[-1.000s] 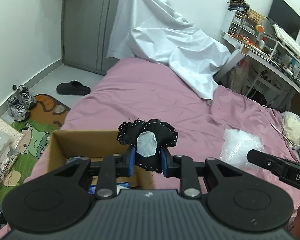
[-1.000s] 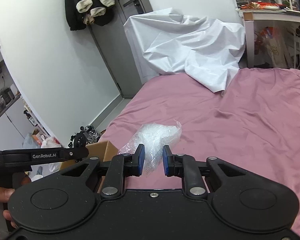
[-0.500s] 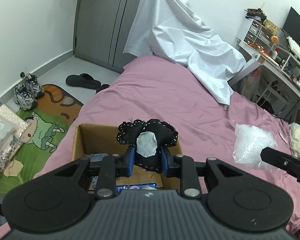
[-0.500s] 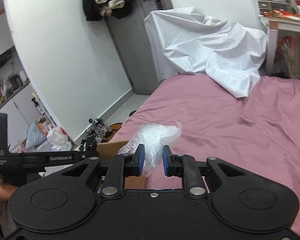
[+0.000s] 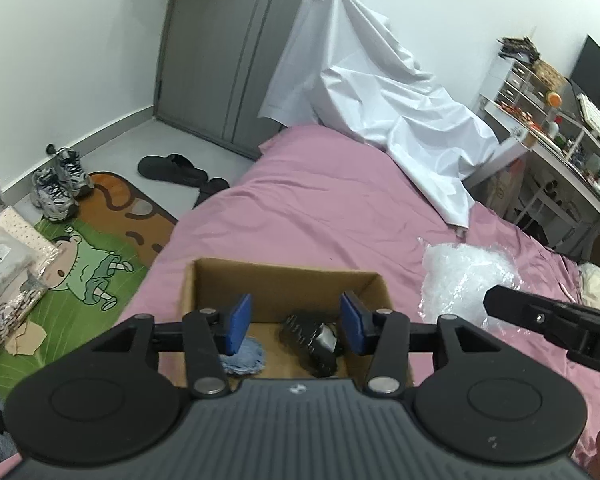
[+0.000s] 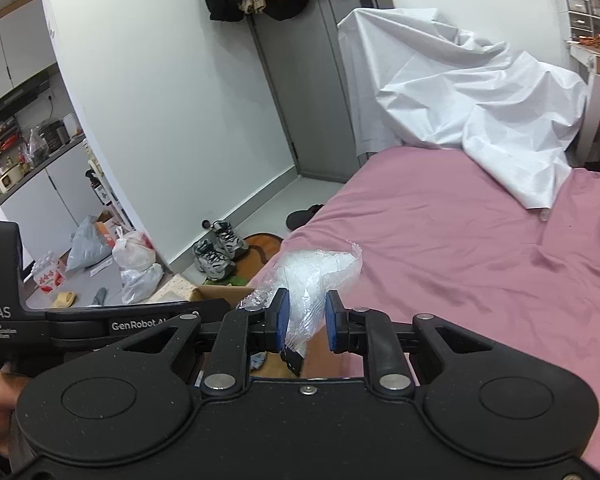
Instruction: Organize soft objects
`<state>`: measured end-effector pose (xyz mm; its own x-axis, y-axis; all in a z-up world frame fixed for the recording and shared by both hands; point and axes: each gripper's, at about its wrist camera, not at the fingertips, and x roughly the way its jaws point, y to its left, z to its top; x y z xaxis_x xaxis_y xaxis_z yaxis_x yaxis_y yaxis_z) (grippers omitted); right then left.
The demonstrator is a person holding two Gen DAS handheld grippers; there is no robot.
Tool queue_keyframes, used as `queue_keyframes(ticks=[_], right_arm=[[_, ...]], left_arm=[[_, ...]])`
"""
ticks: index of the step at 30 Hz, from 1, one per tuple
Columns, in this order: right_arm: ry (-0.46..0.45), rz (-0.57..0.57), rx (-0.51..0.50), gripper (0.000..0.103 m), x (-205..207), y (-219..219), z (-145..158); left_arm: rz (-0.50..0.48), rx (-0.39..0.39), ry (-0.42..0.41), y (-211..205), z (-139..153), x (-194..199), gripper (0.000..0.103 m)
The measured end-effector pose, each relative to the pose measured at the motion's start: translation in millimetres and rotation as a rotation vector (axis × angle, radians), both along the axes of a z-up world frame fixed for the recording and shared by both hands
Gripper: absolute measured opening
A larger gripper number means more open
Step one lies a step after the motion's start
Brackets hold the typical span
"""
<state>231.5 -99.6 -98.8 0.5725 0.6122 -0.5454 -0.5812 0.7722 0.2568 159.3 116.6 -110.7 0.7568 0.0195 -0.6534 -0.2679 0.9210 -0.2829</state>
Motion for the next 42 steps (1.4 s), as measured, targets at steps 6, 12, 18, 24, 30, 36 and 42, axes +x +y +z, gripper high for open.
queue_keyframes(ticks=[6, 12, 18, 24, 30, 36, 42], right_arm=[[0.012, 0.03, 0.001, 0.019, 0.8, 18.2, -4.8], [0.052, 0.083, 0.029, 0.027, 4.3, 35.1, -10.3], [0.066, 0.053, 0.015, 0.065, 0.8, 30.9, -15.6], [0.071, 0.025, 0.016, 0.077, -6.0, 9.7, -13.9], [0.084, 0.011, 0.012, 0.087, -10.5, -11.1, -6.2], [0.104, 0.016, 0.013, 0.097, -14.6, -29.8, 2.5], [0.116, 0.032, 0.025, 0.103, -21.7, -52.2, 13.2]], left_arm=[[0.045, -0.004, 0.007, 15.7, 0.0, -5.4, 0.048], [0.063, 0.011, 0.012, 24.9, -0.7, -10.9, 0.055], [0.071, 0.046, 0.017, 26.6, 2.7, -20.0, 0.076], [0.097, 0.097, 0.047, 17.0, 9.0, -25.6, 0.091], [0.099, 0.08, 0.085, 6.7, 17.4, -38.5, 0.095], [0.084, 0.074, 0.1, -7.1, 33.4, -53.9, 0.1], [0.078, 0.092, 0.101, -23.0, 54.3, -68.4, 0.1]])
